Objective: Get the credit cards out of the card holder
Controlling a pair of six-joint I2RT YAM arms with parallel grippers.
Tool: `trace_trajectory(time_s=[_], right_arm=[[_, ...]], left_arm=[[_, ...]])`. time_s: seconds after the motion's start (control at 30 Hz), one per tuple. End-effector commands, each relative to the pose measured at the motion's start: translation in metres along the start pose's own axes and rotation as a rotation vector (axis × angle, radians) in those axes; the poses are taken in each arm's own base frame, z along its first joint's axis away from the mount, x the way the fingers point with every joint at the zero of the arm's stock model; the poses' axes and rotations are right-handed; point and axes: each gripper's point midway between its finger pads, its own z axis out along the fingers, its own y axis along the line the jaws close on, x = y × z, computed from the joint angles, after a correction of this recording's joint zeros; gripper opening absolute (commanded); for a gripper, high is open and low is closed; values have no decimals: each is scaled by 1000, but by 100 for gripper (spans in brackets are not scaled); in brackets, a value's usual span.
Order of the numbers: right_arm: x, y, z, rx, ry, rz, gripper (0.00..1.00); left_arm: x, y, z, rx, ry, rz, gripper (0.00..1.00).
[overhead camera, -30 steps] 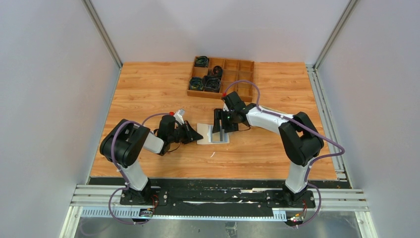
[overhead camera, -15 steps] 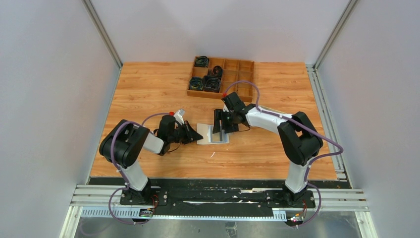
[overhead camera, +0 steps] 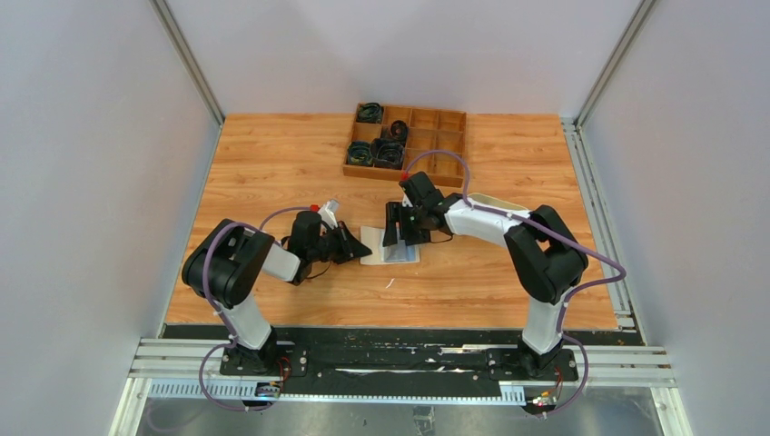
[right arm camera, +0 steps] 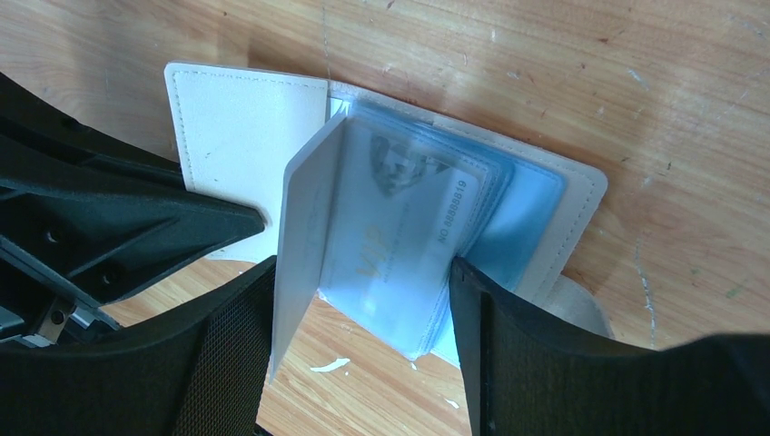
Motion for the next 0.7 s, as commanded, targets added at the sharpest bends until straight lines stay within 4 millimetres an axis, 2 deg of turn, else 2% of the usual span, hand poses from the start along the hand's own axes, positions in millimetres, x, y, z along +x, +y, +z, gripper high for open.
trace_trajectory(time_s=[0.0,0.17,0.4,0.5,0.67], right_arm=[[2,70,-11,-209,10,-33,69],[-4,99,-16,-303,-13,-78,69],[2,130,-16,-474,6,-125,69],[3,136,-19,-501,0,-145,69],[7,128,-14,-476,-3,-138,69]], left_arm=[[20,27,1,-95,60,-15,0],[23,28,2,-94,71,-17,0],[24,28,2,-90,78,-15,0],[25,29,2,-91,81,-16,0],[24,27,2,-86,81,-13,0]])
